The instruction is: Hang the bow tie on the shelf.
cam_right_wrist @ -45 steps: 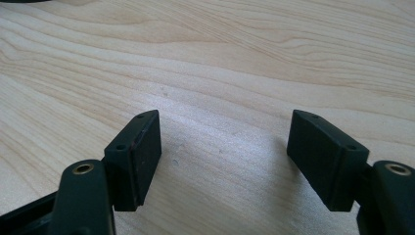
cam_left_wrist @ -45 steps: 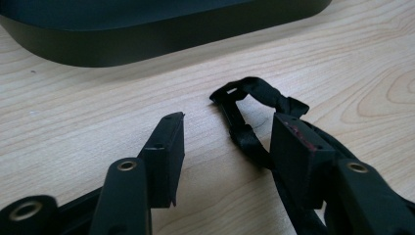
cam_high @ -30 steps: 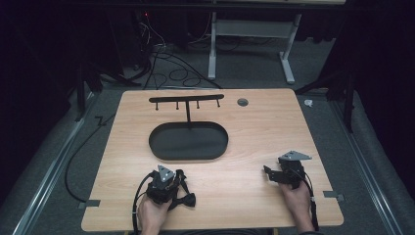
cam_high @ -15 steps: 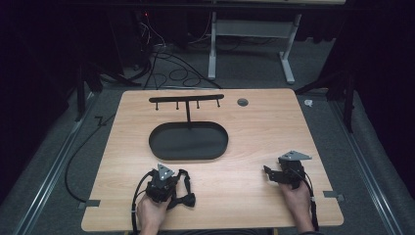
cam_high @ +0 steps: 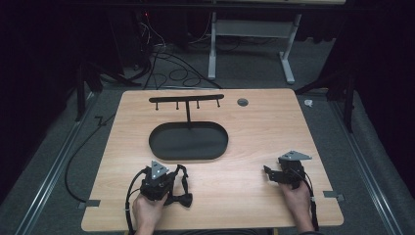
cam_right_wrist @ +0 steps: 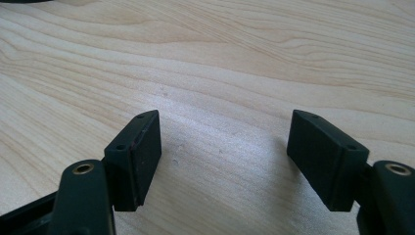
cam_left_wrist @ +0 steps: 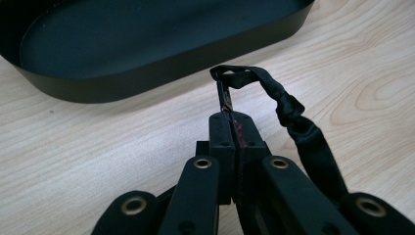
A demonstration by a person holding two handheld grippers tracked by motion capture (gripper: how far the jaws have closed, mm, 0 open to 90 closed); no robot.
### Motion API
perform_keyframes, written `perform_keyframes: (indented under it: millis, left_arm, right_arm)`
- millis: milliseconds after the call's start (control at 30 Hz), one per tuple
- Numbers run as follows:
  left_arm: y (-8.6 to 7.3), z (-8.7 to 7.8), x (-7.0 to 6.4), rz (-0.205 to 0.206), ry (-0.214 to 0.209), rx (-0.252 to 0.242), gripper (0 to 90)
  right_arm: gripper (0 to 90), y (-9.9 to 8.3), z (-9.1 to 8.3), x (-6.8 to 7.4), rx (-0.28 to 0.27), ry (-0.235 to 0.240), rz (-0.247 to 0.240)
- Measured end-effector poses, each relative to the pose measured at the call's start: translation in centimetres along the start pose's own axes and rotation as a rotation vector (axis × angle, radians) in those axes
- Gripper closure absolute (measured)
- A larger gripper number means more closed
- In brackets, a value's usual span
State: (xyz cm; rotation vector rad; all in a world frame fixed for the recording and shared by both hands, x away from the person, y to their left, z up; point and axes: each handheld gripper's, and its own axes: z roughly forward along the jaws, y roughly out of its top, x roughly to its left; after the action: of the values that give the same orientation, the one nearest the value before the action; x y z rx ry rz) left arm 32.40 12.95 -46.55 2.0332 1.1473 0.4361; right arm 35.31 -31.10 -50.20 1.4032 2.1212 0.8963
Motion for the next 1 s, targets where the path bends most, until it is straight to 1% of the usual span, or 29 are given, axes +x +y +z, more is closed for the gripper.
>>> perform_keyframes:
  millis: [33, 133, 300, 467, 533, 667, 833, 933, 1000]
  left_arm:
    - [0.2, -0.3, 0.1, -0.002, -0.007, -0.008, 88.8]
    - [0.4, -0.7, 0.1, -0.002, -0.010, -0.022, 88.8]
    - [1.0, -1.4, 0.1, 0.006, -0.020, -0.045, 88.8]
    - [1.5, -1.8, 0.1, 0.016, -0.027, -0.055, 88.8]
    - [1.9, -2.2, 0.1, 0.026, -0.029, -0.063, 88.8]
    - [2.3, -2.4, 0.2, 0.025, -0.033, -0.076, 88.8]
    - [3.1, -2.8, 0.5, 0.022, -0.050, -0.090, 88.8]
    - [3.8, -3.1, 0.6, 0.030, -0.060, -0.096, 88.8]
    - [4.1, -3.2, 0.7, 0.025, -0.073, -0.107, 88.8]
  right_arm:
    - [29.8, 0.0, 0.0, 0.0, 0.001, 0.000, 0.002]
    - [29.8, 0.0, 0.0, 0.0, 0.001, 0.000, 0.002]
    - [29.8, 0.0, 0.0, 0.0, 0.000, 0.000, 0.002]
    - [29.8, 0.0, 0.0, 0.0, 0.000, 0.000, 0.001]
    - [29.8, 0.0, 0.0, 0.0, 0.000, 0.000, 0.000]
    - [29.8, 0.0, 0.0, 0.0, 0.000, 0.000, 0.001]
    - [29.8, 0.0, 0.0, 0.0, 0.000, 0.001, 0.001]
    - [29.8, 0.0, 0.0, 0.0, 0.000, 0.001, 0.001]
    - [29.8, 0.0, 0.0, 0.0, -0.001, 0.001, 0.000]
